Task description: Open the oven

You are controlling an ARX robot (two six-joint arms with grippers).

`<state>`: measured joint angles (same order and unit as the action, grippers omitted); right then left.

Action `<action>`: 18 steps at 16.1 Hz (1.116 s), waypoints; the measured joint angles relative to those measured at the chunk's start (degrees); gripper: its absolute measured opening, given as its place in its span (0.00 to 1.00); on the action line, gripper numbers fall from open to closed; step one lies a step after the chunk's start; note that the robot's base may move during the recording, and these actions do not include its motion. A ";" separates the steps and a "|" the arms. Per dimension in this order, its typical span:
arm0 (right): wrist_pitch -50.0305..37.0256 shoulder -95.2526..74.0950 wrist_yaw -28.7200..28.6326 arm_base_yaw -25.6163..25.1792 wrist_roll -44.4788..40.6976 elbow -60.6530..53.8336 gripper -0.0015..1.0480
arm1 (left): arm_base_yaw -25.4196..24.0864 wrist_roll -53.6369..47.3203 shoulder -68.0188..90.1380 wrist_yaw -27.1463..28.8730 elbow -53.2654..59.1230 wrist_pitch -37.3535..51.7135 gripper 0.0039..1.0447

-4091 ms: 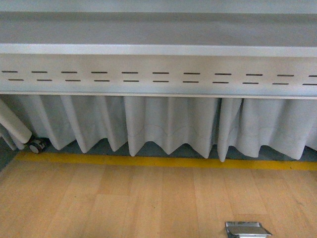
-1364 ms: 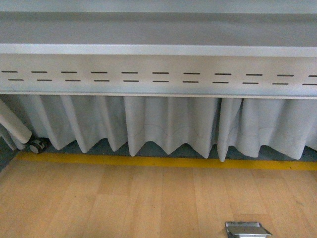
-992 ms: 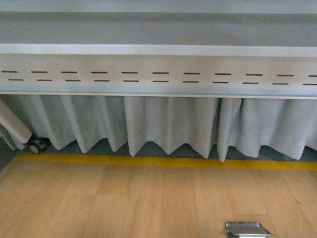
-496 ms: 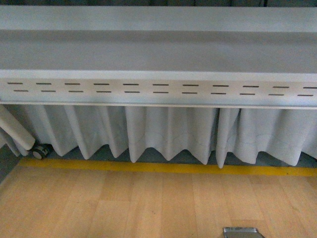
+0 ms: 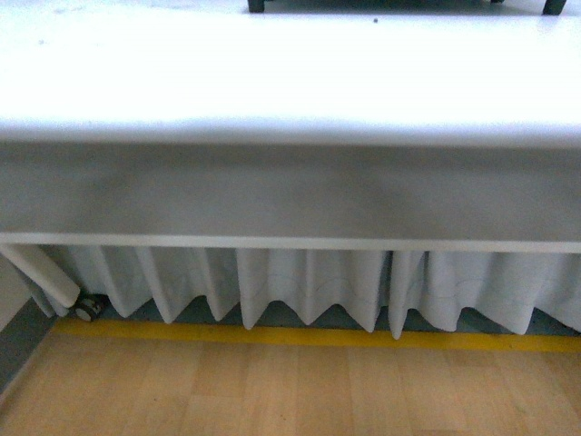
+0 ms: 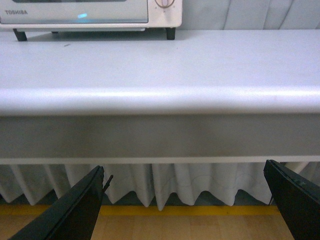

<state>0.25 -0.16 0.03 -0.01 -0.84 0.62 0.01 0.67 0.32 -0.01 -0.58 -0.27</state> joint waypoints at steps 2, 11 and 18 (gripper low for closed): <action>-0.02 0.02 0.00 0.00 0.00 0.00 0.94 | 0.00 -0.04 0.00 -0.02 0.00 0.04 0.94; -0.02 0.02 -0.07 0.00 0.00 0.00 0.94 | 0.00 -0.02 0.00 0.09 0.00 0.04 0.94; -0.35 -0.02 -0.04 0.00 0.00 0.00 0.94 | 0.00 -0.09 0.00 0.04 0.00 0.24 0.94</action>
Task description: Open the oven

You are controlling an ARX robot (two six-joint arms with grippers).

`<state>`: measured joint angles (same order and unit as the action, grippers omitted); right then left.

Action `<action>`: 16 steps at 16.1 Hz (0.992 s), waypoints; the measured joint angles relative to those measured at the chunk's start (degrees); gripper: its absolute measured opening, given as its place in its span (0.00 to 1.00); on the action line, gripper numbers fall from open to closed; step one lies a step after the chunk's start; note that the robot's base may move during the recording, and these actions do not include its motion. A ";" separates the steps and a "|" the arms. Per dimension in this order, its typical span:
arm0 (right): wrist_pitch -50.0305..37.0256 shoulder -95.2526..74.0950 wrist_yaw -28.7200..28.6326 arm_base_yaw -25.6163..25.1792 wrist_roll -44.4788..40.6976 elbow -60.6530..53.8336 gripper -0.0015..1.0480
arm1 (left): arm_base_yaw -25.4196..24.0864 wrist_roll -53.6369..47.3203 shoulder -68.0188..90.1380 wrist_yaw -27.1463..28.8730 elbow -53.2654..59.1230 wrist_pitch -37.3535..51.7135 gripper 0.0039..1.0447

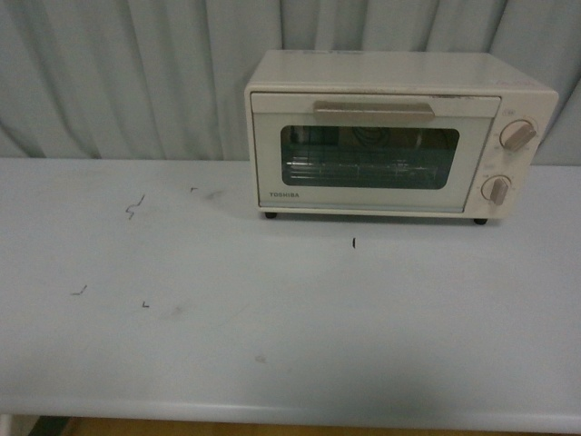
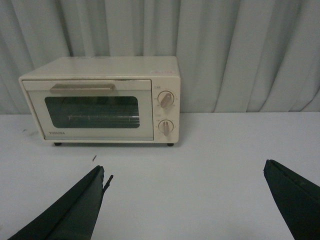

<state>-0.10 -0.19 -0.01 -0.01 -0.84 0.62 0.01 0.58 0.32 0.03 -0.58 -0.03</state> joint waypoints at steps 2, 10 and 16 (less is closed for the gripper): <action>0.39 -0.04 0.02 0.00 0.00 0.00 0.94 | 0.00 0.00 0.04 0.00 -0.02 -0.24 0.94; 0.33 -0.02 0.02 0.00 0.00 0.00 0.94 | 0.00 0.00 0.00 -0.02 -0.02 -0.17 0.94; 0.31 -0.02 0.02 0.00 0.00 0.00 0.94 | 0.00 0.00 0.00 -0.02 -0.02 -0.13 0.94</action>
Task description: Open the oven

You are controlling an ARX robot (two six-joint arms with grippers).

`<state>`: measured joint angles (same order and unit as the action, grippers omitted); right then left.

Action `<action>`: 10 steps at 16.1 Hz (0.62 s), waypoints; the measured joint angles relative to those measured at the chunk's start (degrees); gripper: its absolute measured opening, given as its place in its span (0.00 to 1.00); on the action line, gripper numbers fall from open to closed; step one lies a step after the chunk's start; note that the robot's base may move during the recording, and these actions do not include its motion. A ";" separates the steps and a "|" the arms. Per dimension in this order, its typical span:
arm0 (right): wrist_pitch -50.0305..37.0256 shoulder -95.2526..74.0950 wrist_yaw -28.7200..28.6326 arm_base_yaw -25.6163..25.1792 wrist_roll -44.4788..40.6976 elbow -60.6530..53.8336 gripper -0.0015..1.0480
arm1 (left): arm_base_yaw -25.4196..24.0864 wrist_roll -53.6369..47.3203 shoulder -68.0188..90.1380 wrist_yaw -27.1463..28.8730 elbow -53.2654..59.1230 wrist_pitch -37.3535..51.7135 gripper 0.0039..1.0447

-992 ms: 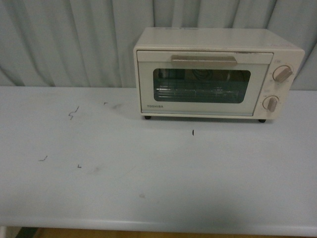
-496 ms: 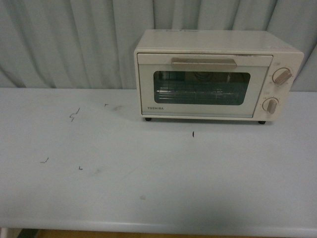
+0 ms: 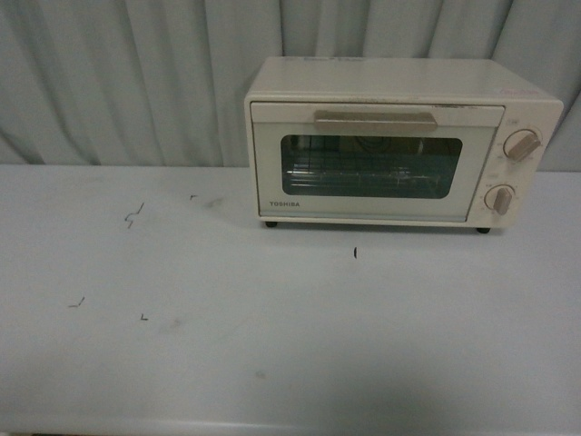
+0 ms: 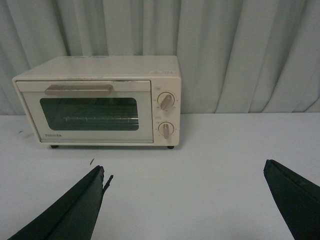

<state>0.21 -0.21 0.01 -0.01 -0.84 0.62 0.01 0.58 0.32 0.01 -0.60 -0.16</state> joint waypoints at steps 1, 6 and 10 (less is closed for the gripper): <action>0.02 0.00 0.00 0.00 0.00 0.00 0.94 | 0.00 0.00 0.00 0.00 0.00 -0.02 0.94; 0.00 0.02 -0.02 0.00 0.00 0.00 0.94 | 0.00 0.00 0.00 0.00 0.00 -0.02 0.94; 0.22 -0.07 0.00 0.00 0.00 0.00 0.94 | 0.00 0.00 0.02 0.00 0.00 -0.31 0.94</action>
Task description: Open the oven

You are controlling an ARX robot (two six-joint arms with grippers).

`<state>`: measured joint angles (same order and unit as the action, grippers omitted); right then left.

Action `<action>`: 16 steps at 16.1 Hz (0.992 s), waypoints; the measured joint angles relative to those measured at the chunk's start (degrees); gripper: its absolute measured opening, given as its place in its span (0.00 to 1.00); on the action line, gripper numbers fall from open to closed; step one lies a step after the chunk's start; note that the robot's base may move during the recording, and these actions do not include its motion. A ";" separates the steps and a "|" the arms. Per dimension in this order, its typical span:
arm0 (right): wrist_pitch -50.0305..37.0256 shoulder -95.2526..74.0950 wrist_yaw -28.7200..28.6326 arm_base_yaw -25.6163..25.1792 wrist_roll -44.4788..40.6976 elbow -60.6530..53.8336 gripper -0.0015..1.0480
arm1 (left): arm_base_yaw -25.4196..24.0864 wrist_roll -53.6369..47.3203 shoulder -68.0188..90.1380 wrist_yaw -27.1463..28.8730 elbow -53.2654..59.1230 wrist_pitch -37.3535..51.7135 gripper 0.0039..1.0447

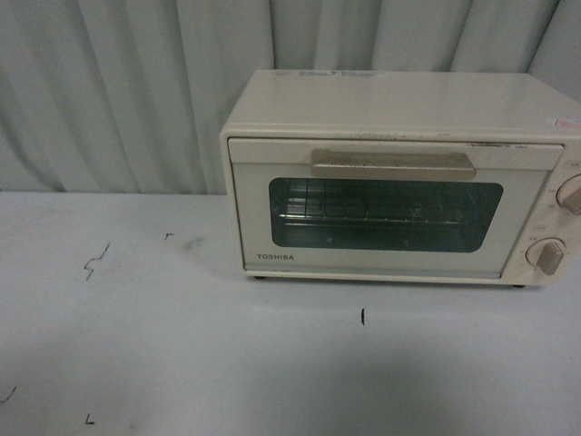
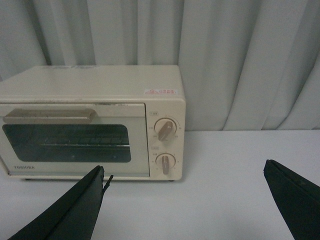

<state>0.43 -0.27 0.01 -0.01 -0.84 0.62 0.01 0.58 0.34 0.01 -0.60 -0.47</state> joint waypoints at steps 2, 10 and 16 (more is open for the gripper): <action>-0.02 0.04 -0.02 0.00 0.00 0.00 0.94 | 0.00 0.00 -0.02 0.02 0.00 0.07 0.94; -0.22 0.07 0.00 0.00 0.00 0.00 0.94 | 0.00 0.00 -0.02 0.00 0.00 0.24 0.94; -0.22 0.07 -0.04 0.00 0.00 0.00 0.94 | 14.99 23.80 37.11 9.33 -18.14 -11.47 0.94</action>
<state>0.21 -0.21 -0.03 -0.01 -0.84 0.62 15.00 24.38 37.45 9.34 -18.74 -11.94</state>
